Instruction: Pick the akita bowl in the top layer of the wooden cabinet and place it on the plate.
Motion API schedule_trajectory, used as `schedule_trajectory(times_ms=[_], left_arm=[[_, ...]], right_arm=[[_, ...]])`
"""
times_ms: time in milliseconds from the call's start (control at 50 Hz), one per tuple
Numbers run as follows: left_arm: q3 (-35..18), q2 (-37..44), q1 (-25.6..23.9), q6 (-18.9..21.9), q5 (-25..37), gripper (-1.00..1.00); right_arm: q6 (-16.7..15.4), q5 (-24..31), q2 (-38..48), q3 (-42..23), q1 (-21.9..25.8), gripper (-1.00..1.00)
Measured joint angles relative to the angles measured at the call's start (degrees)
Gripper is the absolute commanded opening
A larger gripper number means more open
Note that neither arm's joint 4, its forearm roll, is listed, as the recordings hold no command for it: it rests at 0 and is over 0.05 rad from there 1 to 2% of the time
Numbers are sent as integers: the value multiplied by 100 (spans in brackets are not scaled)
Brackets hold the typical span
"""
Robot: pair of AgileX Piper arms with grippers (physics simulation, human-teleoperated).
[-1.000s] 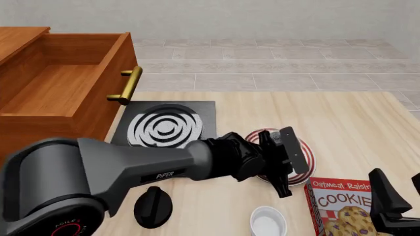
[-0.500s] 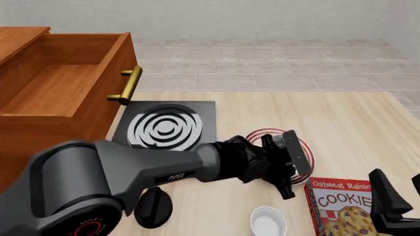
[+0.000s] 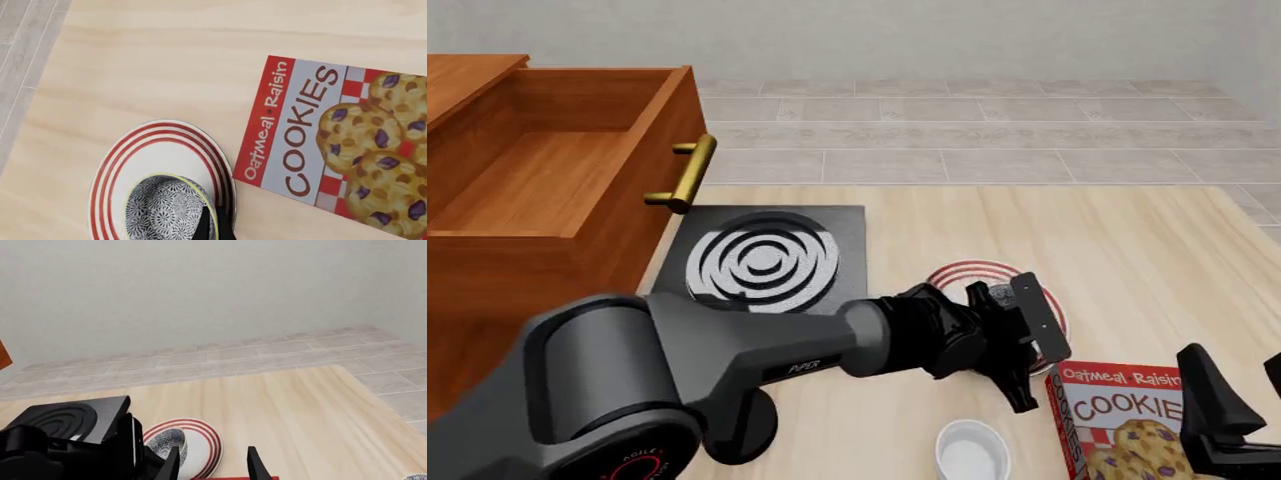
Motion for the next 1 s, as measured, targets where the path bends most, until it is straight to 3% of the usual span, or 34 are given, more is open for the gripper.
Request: schedule_trajectory(times_ms=[1000], left_arm=[[-206,237,86,-146,192,-100]], right_arm=[[-13,-149,145,18,26,100]])
